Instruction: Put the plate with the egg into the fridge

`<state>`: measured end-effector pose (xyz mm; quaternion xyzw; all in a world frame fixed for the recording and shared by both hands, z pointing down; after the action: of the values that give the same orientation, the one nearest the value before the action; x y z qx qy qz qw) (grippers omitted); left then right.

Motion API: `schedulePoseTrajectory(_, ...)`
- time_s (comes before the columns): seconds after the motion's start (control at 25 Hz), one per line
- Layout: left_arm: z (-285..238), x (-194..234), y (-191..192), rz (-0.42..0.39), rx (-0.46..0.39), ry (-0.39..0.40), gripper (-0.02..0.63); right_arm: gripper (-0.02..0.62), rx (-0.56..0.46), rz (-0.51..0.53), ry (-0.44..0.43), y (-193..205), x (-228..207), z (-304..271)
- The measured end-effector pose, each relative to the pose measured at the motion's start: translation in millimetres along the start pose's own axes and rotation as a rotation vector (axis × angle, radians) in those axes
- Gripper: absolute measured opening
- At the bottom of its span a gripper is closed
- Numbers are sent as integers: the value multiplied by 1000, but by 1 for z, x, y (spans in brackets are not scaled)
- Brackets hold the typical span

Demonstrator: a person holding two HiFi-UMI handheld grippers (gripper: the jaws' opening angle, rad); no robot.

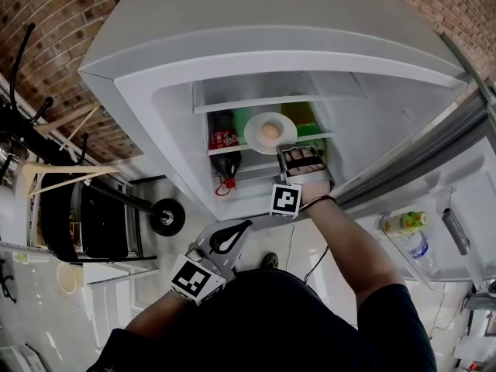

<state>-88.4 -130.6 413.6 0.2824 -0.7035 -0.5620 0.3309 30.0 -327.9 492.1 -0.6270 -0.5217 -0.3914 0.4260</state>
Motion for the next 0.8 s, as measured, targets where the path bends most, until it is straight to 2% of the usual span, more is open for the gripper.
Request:
schedulePoseTrajectory(0.24, 1, -4, 3, 8, 5, -4, 5, 31, 22, 41, -82, 1, 9, -6)
schedulePoseTrajectory(0.48, 5, -5, 6, 17, 6, -13, 5, 38, 30, 39, -92, 0, 12, -12)
schedulePoseTrajectory(0.64, 7, -4, 8, 21, 12, -14, 5, 43, 33, 33, -131, -3, 10, -18)
schedulePoseTrajectory(0.8, 8, -5, 7, 16, 8, -11, 5, 74, 43, 41, -167, -4, 10, -22)
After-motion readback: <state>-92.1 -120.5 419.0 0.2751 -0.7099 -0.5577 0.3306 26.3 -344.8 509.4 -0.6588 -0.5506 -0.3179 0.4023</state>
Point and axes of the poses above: the fingertips, and each gripper's own axes: z backward along the fingers, x to its left, y out of its underside, the point moved 6 cm from there along z, backward along the fingers, and after that the axes turned 5 degrees about x, right-handed, at the moved point
